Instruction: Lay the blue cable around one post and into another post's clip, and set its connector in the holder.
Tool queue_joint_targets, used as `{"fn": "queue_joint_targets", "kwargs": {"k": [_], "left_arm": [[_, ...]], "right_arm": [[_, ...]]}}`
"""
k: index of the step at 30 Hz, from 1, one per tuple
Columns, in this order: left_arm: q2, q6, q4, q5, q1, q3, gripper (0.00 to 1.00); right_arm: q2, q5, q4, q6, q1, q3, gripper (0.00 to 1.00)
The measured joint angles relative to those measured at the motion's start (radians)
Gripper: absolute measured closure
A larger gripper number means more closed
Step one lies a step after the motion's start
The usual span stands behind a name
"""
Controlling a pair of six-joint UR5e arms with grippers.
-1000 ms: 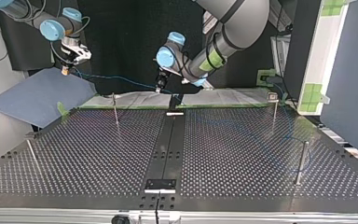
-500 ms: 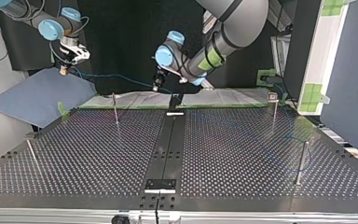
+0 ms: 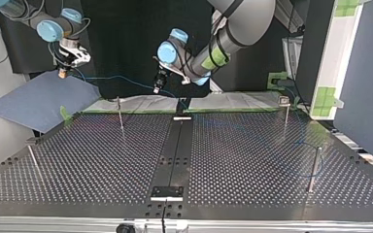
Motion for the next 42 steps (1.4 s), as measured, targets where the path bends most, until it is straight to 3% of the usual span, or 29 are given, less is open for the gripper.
{"fn": "queue_joint_targets", "kwargs": {"k": [8,17,25,32,42], "left_arm": [[-0.016,-0.044,0.054,-0.007,-0.003,0.017,1.00],[-0.076,-0.070,0.033,0.012,-0.007,0.078,1.00],[-0.088,-0.083,0.030,0.028,-0.009,0.111,1.00],[-0.089,-0.098,0.032,0.038,-0.008,0.133,1.00],[-0.090,-0.120,0.032,0.044,-0.002,0.144,1.00]], "right_arm": [[-0.002,0.002,0.038,-0.003,-0.018,-0.044,1.00],[-0.005,0.006,0.094,0.001,-0.041,-0.107,1.00],[-0.006,0.004,0.119,-0.001,-0.059,-0.147,1.00],[-0.005,-0.002,0.124,-0.006,-0.063,-0.168,1.00],[-0.005,-0.040,0.116,-0.017,-0.057,-0.182,1.00]]}}
